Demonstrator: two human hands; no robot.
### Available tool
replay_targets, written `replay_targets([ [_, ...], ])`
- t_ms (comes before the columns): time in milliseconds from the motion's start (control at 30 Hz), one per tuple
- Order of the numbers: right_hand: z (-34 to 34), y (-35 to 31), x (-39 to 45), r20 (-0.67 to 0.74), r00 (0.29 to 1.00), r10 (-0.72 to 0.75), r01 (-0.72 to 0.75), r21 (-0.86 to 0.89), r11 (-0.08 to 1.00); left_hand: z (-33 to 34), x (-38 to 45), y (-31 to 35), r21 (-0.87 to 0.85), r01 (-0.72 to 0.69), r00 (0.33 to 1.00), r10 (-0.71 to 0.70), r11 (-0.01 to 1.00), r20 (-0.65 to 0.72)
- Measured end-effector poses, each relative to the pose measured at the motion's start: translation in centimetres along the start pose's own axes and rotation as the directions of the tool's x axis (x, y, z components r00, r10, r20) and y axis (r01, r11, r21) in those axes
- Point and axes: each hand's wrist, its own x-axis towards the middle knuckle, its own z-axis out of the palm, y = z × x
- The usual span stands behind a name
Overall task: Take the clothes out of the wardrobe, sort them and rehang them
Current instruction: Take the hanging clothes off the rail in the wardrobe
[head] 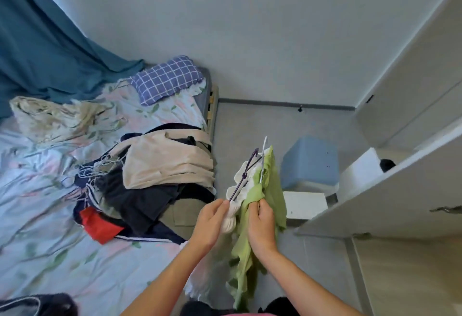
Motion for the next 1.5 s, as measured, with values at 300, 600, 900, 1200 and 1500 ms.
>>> replay_targets([
  [300,10.3,-3.2,7.3,0.22,0.974,-0.046,0.049,-0.008,0.999,-7.5,7.2,-2.3,-0.04,0.054,0.972,-0.062,0.998,-0.228],
  [600,18.9,-7.2,19.0,0.425,0.903,-0.066,0.082,-0.019,0.996,-11.4,17.6,-1.3,-0.104,0.153,0.876,-0.183,0.983,-0.446],
  [900,27.5,-9.9,22.9,0.536,0.842,-0.054,0.11,-0.073,0.991,-16.0,22.6,-2.4,-0.233,0.19,0.79,-0.289,0.954,-0.541],
  [1200,40.6,-8.3,24.7,0.637,0.771,0.007,0.172,-0.219,0.96,-24.7,26.5,-9.4,-0.307,0.164,0.73,-0.324,0.938,-0.601],
  [1500,56.6,-1.6,23.4,0.781,0.625,-0.011,0.338,-0.258,0.905,-35.0,27.2,-20.5,-0.257,0.245,0.555,-0.353,0.935,-0.753],
])
